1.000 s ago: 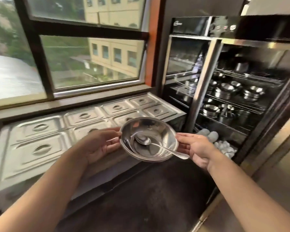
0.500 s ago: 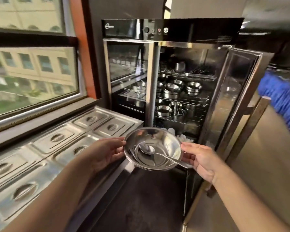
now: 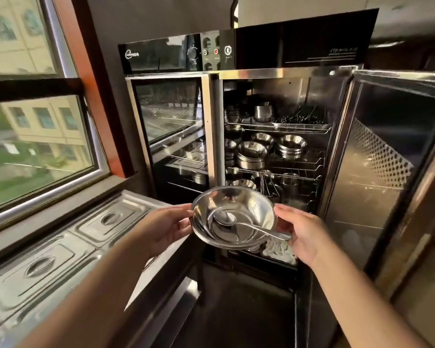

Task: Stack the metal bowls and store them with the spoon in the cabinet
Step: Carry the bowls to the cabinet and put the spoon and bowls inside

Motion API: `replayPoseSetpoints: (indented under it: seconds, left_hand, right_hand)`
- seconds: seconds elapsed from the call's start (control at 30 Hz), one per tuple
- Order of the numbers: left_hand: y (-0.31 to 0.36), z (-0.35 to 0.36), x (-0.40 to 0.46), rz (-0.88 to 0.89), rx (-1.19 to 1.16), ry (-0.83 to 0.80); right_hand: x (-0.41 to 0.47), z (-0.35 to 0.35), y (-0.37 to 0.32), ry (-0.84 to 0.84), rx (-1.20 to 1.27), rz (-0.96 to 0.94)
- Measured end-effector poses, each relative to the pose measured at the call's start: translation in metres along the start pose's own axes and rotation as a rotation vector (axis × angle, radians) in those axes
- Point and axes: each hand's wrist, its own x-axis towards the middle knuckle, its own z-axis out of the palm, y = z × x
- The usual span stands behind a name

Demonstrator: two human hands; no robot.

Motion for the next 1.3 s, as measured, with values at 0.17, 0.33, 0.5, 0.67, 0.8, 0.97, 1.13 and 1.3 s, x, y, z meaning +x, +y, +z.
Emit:
replayPoseSetpoints:
  seconds: [0.17,0.33,0.5,0.67,0.8,0.97,1.13,1.3]
  left_hand:
    - [0.007,0.007,0.077,-0.042,0.006,-0.026]
    - [0.009,0.017,0.164,-0.055,0.02,-0.037]
    - [0.012,0.037,0.272,-0.109,-0.002,-0.104]
    - [0.019,0.056,0.384,-0.161,0.07,-0.189]
    - [0.031,0.073,0.475,-0.207,0.153,-0.297]
    - [0.049,0.097,0.558,-0.217,0.239,-0.339]
    - [0.054,0.12,0.613,-0.232,0.274,-0.376]
    - [0.049,0.147,0.649,-0.239,0.267,-0.34]
  right_hand:
    - [0.061,-0.004,-0.015,0.03,0.02,-0.01]
    - [0.122,-0.018,-0.019,0.141,0.032,-0.018]
    - [0.194,-0.039,-0.026,0.261,0.037,-0.029]
    - [0.269,-0.053,-0.033,0.399,0.027,-0.05]
    - [0.335,-0.054,-0.045,0.549,-0.018,-0.037]
    - [0.403,-0.055,-0.069,0.697,-0.054,-0.043]
    - [0.458,-0.062,-0.087,0.762,-0.151,-0.04]
    - [0.506,-0.074,-0.092,0.817,-0.254,-0.018]
